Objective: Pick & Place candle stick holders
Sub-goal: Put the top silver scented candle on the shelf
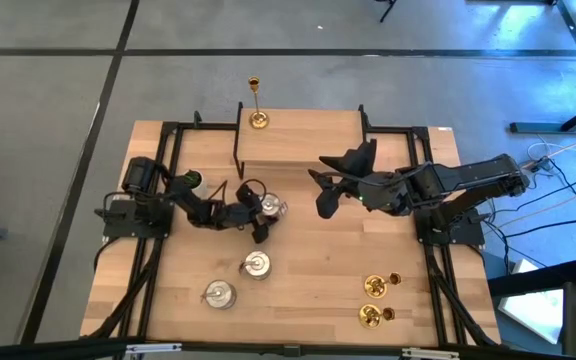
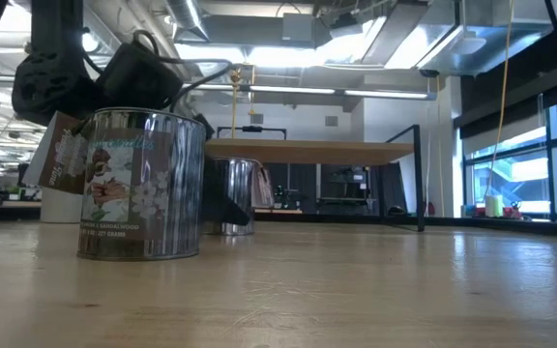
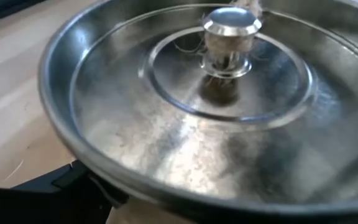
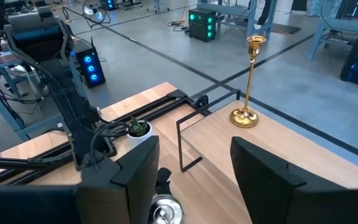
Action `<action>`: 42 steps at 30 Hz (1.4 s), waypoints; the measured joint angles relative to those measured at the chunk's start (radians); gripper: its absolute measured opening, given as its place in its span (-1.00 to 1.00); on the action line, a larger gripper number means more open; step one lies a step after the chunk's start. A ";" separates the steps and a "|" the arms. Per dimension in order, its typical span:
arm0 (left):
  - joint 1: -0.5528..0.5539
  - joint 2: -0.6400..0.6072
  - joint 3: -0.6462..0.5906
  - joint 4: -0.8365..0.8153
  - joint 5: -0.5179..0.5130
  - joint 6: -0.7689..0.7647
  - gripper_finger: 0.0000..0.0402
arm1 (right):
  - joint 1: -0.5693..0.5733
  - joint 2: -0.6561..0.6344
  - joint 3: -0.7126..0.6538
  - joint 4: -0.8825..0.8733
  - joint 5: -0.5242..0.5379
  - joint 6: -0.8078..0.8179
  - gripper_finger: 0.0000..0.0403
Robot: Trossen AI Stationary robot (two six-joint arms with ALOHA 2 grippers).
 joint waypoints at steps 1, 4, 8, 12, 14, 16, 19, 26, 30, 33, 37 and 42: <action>0.006 0.000 0.000 0.000 0.009 -0.006 0.86 | 0.002 0.000 0.000 0.000 0.001 0.000 0.01; 0.019 -0.002 0.003 0.004 0.044 -0.025 0.76 | 0.005 0.000 0.000 0.000 0.002 0.004 0.01; 0.021 -0.002 0.022 -0.003 0.094 -0.039 0.76 | 0.004 0.000 0.000 -0.007 0.002 0.022 0.01; -0.005 0.000 0.050 -0.011 0.112 -0.040 0.76 | 0.010 0.000 0.000 -0.007 0.006 0.022 0.01; -0.017 0.000 0.066 -0.005 0.109 -0.040 0.76 | 0.013 0.000 0.000 -0.008 0.011 0.022 0.01; -0.028 -0.010 0.077 -0.011 0.103 -0.034 0.76 | 0.017 0.000 0.000 -0.008 0.017 0.022 0.01; -0.040 -0.047 0.100 -0.024 0.099 -0.021 0.76 | 0.022 0.000 0.000 -0.010 0.023 0.021 0.01; -0.030 -0.233 0.187 -0.272 0.103 0.076 0.76 | 0.028 0.000 0.000 -0.012 0.025 0.023 0.01; 0.009 -0.352 0.272 -0.483 0.089 0.151 0.76 | 0.030 0.000 0.000 -0.012 0.035 0.026 0.01; 0.070 -0.411 0.338 -0.611 0.085 0.189 0.76 | 0.030 0.000 0.000 -0.012 0.057 0.044 0.02; 0.186 -0.438 0.433 -0.781 0.049 0.132 0.76 | 0.029 0.000 0.000 -0.011 0.113 0.072 0.02; 0.295 -0.419 0.521 -0.885 0.010 0.022 0.76 | 0.029 0.000 0.000 -0.010 0.178 0.104 0.01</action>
